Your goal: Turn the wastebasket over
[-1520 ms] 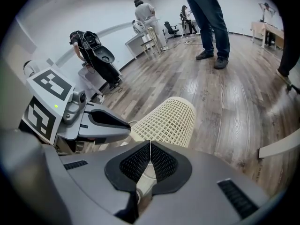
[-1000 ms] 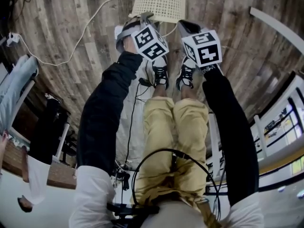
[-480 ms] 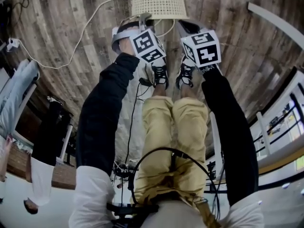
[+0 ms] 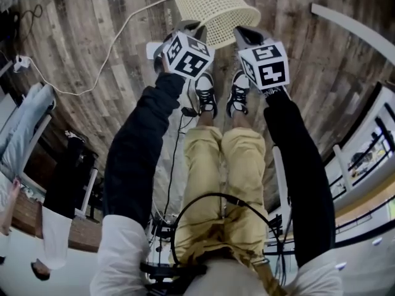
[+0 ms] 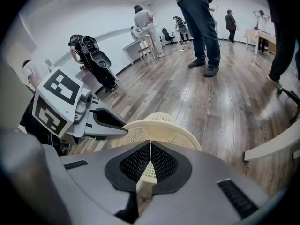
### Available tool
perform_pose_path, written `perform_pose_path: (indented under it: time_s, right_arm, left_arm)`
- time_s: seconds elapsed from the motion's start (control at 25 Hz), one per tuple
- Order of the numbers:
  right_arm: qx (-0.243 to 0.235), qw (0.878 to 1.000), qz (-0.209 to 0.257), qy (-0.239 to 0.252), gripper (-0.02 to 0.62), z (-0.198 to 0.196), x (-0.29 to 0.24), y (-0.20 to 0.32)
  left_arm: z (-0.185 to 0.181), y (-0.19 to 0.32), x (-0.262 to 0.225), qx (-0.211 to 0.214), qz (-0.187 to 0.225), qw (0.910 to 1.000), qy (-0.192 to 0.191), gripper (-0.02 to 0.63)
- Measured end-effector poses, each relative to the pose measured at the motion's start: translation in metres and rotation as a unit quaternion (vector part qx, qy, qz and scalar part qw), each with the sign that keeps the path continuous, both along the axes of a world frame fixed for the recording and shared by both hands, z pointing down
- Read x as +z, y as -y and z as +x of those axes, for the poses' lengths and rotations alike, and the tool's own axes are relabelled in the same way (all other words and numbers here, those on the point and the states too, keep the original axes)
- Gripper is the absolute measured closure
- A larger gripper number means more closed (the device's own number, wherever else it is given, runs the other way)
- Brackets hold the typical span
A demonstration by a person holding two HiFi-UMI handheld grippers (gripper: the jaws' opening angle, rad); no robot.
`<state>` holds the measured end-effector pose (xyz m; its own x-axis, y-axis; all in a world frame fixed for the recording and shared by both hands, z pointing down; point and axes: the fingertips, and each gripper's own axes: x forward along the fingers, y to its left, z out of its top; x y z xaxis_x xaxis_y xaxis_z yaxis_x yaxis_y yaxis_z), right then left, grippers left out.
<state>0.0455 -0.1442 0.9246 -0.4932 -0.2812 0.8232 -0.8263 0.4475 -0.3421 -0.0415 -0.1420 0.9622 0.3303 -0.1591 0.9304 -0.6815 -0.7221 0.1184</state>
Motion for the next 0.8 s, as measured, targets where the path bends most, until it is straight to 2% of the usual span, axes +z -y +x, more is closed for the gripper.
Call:
perform_pose_path:
  time_s: [0.12,0.24,0.44,0.52,0.64,0.8]
  right_arm:
    - [0.002,1.000,0.005,-0.004,0.574,0.007,-0.007,0.000]
    - [0.004,1.000,0.009,-0.007,0.574,0.012,-0.012,-0.002]
    - [0.010,1.000,0.009,-0.012,0.574,0.029,-0.014,-0.009]
    - [0.013,1.000,0.008,-0.017,0.574,0.037,-0.013,-0.012]
    - [0.019,1.000,0.009,-0.020,0.574,0.047,-0.010,-0.015]
    - [0.023,0.999,0.011,-0.024,0.574,0.060,-0.003,-0.016]
  left_arm:
    - [0.015,-0.001,-0.013,-0.057,-0.037,0.9960,-0.059,0.563]
    - [0.029,-0.002,-0.020,-0.101,-0.070,0.9868,-0.106,0.563]
    - [0.056,-0.008,-0.024,-0.133,-0.110,0.9704,-0.169,0.565]
    - [0.068,-0.012,-0.024,-0.144,-0.125,0.9607,-0.201,0.565]
    - [0.084,-0.014,-0.021,-0.170,-0.149,0.9408,-0.252,0.565]
    - [0.101,-0.018,-0.011,-0.191,-0.170,0.9215,-0.292,0.565]
